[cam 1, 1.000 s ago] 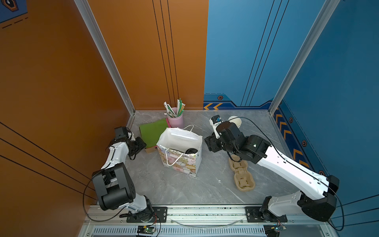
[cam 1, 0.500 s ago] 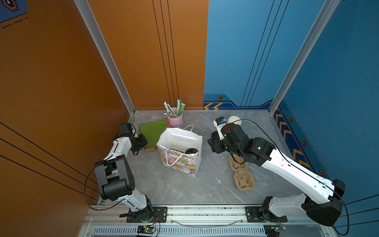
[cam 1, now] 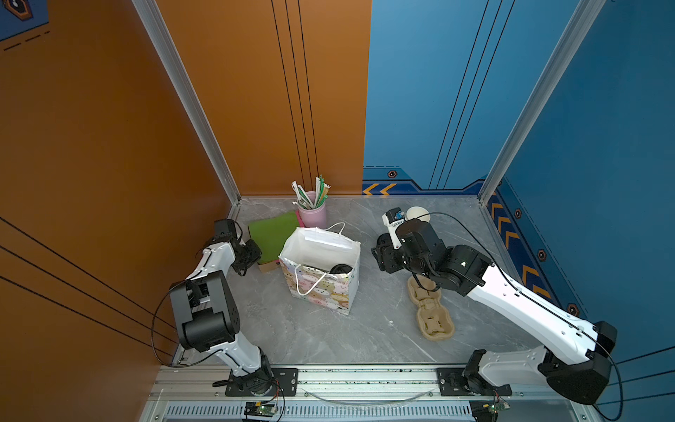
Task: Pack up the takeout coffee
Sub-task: 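Pinch the top green napkin corner with the left gripper and lift it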
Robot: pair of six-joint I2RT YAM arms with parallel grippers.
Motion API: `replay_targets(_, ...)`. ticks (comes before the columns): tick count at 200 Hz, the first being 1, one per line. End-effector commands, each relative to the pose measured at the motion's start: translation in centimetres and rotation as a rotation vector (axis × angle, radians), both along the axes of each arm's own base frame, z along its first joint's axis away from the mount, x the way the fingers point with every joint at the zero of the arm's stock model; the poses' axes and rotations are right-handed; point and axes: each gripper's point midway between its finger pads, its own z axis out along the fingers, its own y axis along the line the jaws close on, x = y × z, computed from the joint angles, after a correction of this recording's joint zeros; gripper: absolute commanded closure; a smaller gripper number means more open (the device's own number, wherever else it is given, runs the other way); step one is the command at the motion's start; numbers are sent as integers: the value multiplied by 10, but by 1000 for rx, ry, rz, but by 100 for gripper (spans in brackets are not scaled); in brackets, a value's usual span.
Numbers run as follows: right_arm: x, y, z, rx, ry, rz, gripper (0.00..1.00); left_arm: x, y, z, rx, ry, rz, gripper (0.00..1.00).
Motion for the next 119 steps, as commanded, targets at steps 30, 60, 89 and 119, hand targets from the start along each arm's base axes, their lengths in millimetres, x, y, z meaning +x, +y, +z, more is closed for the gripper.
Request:
replay_targets(30, -1, -4, 4, 26, -8, -5, 31, 8, -4, -1, 7, 17, -24, 82)
replay_targets(60, -1, -4, 1, 23, -2, -6, 31, 9, -5, -3, 8, 27, -33, 90)
replay_targets(89, 0, -5, 0, 22, -1, -7, 31, 8, -5, -3, 13, 32, -42, 94)
replay_targets(119, 0, -7, -2, 20, 4, -9, 31, 8, -6, -3, 12, 37, -50, 100)
